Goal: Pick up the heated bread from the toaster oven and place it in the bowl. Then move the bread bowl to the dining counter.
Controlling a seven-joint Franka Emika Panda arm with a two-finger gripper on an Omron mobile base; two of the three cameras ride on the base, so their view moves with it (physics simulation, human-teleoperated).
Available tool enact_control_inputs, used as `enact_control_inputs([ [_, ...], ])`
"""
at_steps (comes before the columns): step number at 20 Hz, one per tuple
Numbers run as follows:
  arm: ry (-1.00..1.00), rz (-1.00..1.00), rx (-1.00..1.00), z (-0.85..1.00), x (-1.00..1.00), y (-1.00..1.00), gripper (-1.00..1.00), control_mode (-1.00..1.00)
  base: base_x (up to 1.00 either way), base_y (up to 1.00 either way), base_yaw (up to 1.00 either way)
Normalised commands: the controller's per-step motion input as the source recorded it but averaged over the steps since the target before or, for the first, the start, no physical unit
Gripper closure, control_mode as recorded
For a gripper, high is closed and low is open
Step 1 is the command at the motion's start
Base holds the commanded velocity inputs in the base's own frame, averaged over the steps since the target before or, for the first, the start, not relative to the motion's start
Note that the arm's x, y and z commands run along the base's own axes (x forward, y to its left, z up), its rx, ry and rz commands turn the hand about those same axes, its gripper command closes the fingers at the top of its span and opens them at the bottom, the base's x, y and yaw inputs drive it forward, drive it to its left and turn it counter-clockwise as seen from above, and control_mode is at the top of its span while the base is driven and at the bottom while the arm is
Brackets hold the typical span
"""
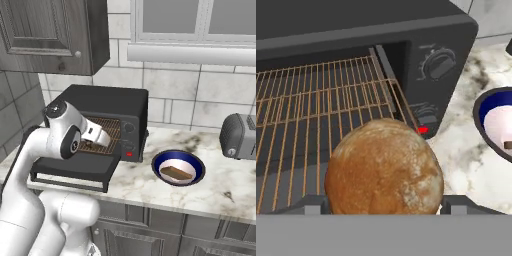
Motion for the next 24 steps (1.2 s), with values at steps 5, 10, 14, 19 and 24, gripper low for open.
enact_control_inputs([
  [5,-0.05,-0.18,0.02,0.09,-0.24,-0.99,1.0,-1.0,0.0,0.0,0.0],
  [10,0.0,-0.13,0.07,0.15,-0.11,-1.0,1.0,-1.0,0.0,0.0,0.0],
  [14,0.02,-0.07,0.07,0.0,-0.01,-1.0,1.0,-1.0,0.0,0.0,0.0],
  [19,0.14,-0.07,0.01,-0.05,0.16,-1.0,1.0,-1.0,0.0,0.0,0.0],
  [24,0.08,-0.03,0.01,-0.2,0.66,-0.91,1.0,-1.0,0.0,0.0,0.0],
])
